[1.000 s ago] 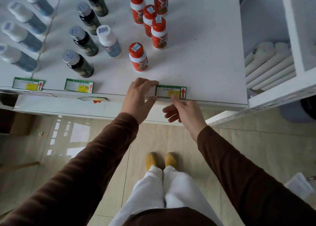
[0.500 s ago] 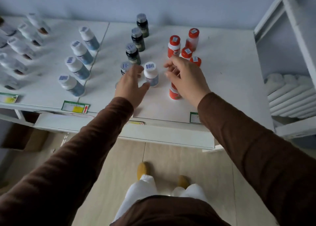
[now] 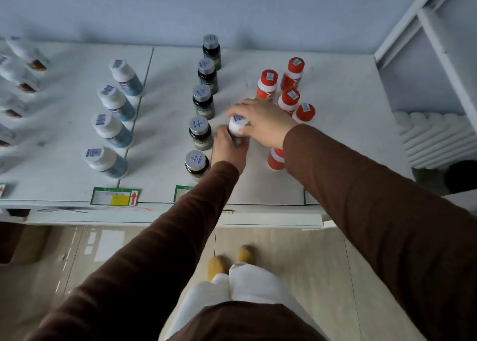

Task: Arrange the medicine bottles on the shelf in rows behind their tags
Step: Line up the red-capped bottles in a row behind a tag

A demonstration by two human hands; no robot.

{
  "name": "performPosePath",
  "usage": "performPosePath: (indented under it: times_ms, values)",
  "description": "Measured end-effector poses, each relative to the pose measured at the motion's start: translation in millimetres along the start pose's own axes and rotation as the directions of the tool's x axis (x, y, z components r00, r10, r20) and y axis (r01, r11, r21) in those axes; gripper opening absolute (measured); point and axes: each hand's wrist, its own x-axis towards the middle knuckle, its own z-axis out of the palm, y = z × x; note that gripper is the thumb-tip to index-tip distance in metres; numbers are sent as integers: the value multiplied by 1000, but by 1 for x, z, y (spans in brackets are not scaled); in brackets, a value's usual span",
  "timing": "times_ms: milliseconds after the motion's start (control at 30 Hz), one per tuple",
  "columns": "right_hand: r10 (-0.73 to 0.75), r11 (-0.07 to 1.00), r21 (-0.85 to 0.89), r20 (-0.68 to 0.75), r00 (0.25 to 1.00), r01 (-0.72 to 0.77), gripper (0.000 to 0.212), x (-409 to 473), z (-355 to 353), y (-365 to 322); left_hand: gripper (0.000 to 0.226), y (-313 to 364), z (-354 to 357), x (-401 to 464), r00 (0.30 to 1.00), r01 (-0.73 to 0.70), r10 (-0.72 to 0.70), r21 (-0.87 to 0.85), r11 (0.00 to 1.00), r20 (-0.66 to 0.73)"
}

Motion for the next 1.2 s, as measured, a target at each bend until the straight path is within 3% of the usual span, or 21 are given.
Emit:
performPosePath:
  times_ms: [100, 267, 467, 533, 733, 933, 1067, 1200]
  values:
    - [47, 962, 271, -73, 996, -26, 39, 1, -24, 13, 32, 14, -8, 3, 995, -102, 102, -37, 994, 0]
    - [68, 900, 434, -235, 970, 42, 32, 9, -76, 13, 28, 48, -41, 20, 966, -200, 241, -326, 924, 92]
    - [64, 911, 412, -212, 975, 30, 33, 8, -89, 3, 28, 58, -62, 34, 938, -253, 283, -162, 954, 199]
    - [71, 909, 416, -214, 974, 25, 31, 8, -90, 1, 30, 61, -68, 36, 925, -250, 283, -156, 956, 252]
    - [213, 814, 581, -324, 922, 17, 37, 35, -105, -14, 36, 81, -123, 60, 805, -78, 307, -423, 903, 507]
    - [226, 773, 631, -370, 901, 66, 40, 120, -107, -64, 33, 78, -208, 132, 759, -67, 300, -388, 919, 578]
    - [157, 847, 526, -378, 912, 72, 41, 194, -101, -102, 39, 61, -262, 198, 811, -214, 262, -151, 965, 523]
    - [77, 951, 309, -281, 957, 14, 36, 262, -78, -127, 27, 29, -286, 257, 851, -290, 218, 81, 954, 478]
